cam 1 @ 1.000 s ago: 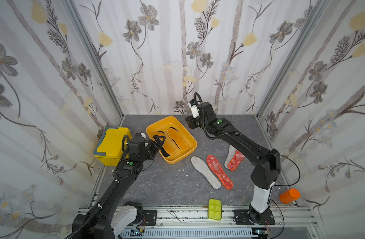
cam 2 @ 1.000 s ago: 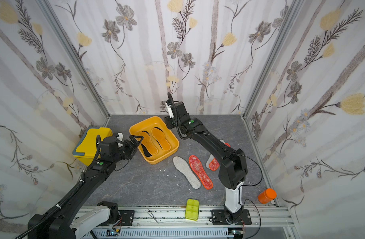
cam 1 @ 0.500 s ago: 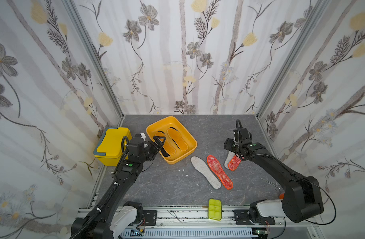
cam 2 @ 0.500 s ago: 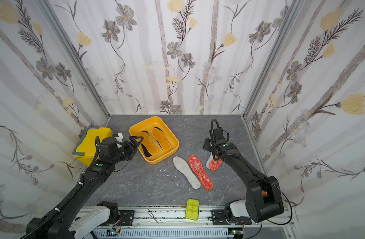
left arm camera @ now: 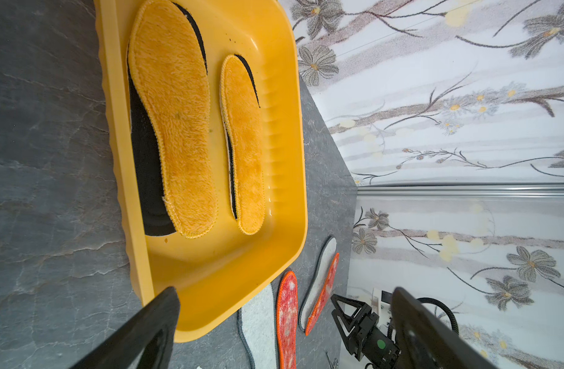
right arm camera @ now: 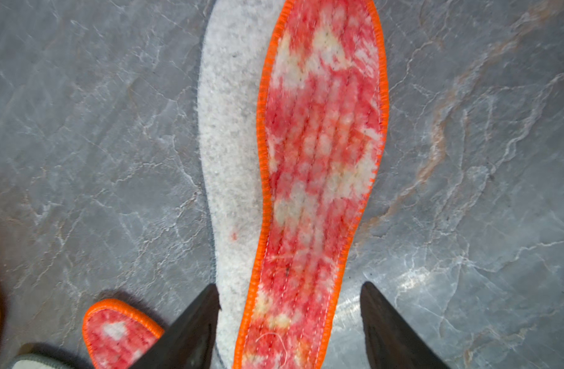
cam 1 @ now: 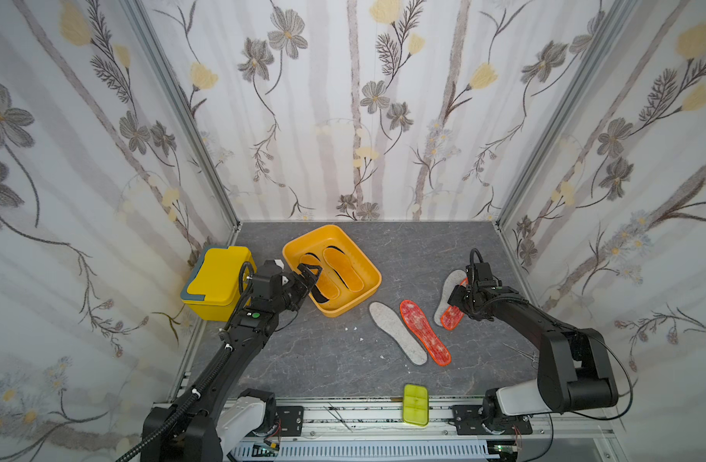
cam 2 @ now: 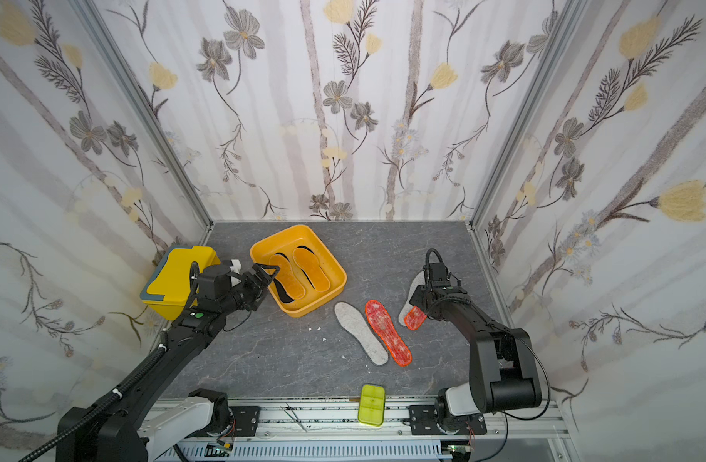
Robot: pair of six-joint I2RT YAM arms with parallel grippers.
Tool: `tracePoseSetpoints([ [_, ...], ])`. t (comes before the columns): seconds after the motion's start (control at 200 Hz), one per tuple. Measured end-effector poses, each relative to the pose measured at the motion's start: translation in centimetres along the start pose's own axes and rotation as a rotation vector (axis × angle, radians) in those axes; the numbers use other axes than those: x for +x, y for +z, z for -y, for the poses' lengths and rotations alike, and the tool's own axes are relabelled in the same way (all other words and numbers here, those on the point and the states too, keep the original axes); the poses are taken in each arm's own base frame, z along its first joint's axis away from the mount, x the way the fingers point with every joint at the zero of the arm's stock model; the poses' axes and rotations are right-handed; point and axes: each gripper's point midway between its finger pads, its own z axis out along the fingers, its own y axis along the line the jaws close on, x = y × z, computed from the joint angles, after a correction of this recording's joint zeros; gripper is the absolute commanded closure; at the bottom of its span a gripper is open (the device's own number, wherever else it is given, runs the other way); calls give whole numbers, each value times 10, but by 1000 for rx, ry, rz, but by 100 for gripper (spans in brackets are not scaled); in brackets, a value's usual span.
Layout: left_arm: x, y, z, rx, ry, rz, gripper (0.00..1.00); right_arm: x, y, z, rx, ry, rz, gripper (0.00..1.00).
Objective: Put the insoles into the storage box
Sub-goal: Pick up the insole from the center of the board.
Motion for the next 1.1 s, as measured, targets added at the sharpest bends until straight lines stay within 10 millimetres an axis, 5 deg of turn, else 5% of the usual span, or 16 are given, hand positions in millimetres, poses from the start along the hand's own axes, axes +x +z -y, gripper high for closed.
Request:
tracePoseSetpoints([
  [0.38,-1,-4,4,13,8,10,0,-5,22,-10,-8,-12,-30,36],
  [1.104,-1,-2,3,12,5,14,0,-18,47,-10,-42,24,-38,71],
])
